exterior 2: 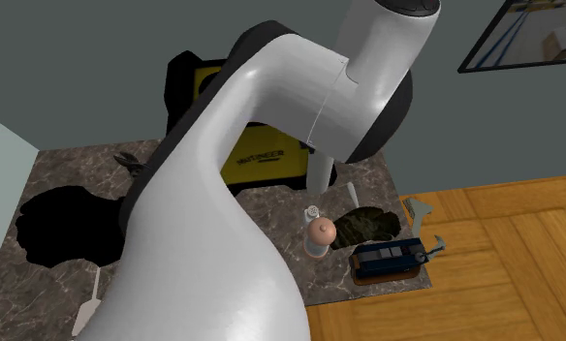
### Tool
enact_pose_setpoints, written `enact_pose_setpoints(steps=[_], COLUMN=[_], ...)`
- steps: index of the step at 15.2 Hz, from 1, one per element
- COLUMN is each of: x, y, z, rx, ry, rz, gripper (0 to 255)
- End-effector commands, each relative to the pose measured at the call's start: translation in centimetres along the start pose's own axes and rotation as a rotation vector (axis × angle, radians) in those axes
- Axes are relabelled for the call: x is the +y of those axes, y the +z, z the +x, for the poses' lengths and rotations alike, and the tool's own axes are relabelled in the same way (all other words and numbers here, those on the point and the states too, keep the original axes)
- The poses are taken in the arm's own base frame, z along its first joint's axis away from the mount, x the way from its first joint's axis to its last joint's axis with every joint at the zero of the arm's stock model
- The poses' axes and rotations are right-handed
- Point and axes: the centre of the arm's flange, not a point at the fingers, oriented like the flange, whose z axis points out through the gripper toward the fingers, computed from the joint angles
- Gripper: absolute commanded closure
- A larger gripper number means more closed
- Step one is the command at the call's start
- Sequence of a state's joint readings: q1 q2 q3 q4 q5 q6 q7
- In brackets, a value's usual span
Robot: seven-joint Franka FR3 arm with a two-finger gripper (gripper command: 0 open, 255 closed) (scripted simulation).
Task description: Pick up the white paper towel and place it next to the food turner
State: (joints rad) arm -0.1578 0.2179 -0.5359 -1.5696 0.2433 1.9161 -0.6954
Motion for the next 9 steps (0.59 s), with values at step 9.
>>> enact_pose_setpoints(steps=[9], x=[0.0], y=[-5.2], z=[1.2], rx=[0.000], ry=[0.000], rz=[0.000], gripper=[255])
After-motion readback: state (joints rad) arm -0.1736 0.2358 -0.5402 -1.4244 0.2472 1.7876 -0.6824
